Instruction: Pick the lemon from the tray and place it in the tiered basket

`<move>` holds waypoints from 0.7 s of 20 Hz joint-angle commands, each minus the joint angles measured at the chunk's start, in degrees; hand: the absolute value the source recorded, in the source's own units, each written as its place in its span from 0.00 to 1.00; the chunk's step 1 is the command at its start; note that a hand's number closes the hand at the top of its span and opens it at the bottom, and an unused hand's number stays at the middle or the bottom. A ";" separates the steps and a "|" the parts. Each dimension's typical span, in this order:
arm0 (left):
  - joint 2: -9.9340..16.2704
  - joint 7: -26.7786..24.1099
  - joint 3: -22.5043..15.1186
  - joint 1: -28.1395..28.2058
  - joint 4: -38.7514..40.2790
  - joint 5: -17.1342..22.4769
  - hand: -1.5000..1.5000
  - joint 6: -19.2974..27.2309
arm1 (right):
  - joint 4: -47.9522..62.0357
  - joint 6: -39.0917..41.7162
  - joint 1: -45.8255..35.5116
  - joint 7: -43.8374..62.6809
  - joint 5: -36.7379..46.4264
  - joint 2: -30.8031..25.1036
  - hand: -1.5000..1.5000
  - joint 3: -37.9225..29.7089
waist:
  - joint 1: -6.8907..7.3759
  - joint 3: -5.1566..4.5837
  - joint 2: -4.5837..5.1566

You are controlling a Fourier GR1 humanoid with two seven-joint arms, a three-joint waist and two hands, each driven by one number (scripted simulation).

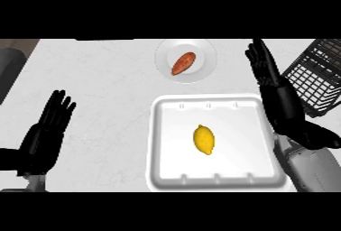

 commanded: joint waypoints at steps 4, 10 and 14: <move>6.58 4.31 0.68 3.16 5.30 -5.00 0.50 0.74 | 8.48 8.36 11.83 -2.83 -18.30 11.93 1.00 0.13 | 1.42 -0.75 1.87; 9.13 8.05 -0.59 5.20 11.48 -7.05 0.50 -0.87 | 13.47 12.90 23.69 -22.24 -21.26 18.36 0.00 1.90 | -0.30 -1.30 0.29; 10.45 9.56 1.06 3.69 12.12 -6.00 0.50 -1.28 | 17.32 -2.32 22.57 -9.51 -1.65 6.41 0.00 4.50 | -0.73 -1.83 0.11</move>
